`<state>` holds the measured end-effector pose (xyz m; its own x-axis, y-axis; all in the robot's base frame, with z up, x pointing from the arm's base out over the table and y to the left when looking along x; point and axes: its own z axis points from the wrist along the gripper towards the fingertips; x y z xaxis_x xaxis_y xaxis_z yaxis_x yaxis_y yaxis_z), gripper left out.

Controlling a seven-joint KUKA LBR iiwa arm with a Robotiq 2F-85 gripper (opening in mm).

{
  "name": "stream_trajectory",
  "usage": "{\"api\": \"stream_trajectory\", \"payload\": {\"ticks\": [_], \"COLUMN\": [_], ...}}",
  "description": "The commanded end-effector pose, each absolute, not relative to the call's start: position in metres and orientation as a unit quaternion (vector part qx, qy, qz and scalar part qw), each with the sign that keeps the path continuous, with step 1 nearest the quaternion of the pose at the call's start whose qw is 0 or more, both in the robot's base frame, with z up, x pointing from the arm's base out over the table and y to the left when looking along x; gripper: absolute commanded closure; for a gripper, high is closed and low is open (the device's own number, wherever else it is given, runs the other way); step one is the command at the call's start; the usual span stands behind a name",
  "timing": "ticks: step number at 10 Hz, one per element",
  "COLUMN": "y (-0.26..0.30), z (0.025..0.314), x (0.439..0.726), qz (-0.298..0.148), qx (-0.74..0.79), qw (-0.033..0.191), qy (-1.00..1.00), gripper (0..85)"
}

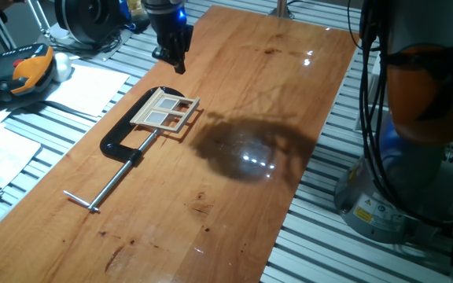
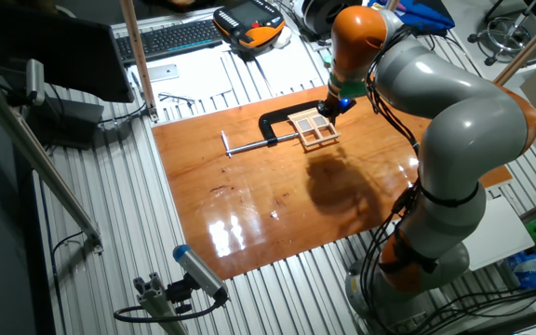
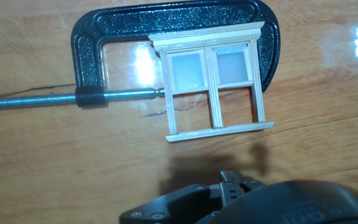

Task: Close a sliding window

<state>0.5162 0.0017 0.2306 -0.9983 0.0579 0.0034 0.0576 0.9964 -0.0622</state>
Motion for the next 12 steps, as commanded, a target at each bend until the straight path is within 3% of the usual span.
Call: {"api": "stream_trajectory", "payload": {"ticks": [1, 12], "y": [0.0017, -0.0049], "z": [0.2300, 0.2238], "x": [0.5169, 0.5236], "qz": [0.025, 0.031], "qx": [-0.030, -0.015], "qw": [0.002, -0.009], "qy": [-0.999, -0.999], "gripper": [85.0, 85.0]}}
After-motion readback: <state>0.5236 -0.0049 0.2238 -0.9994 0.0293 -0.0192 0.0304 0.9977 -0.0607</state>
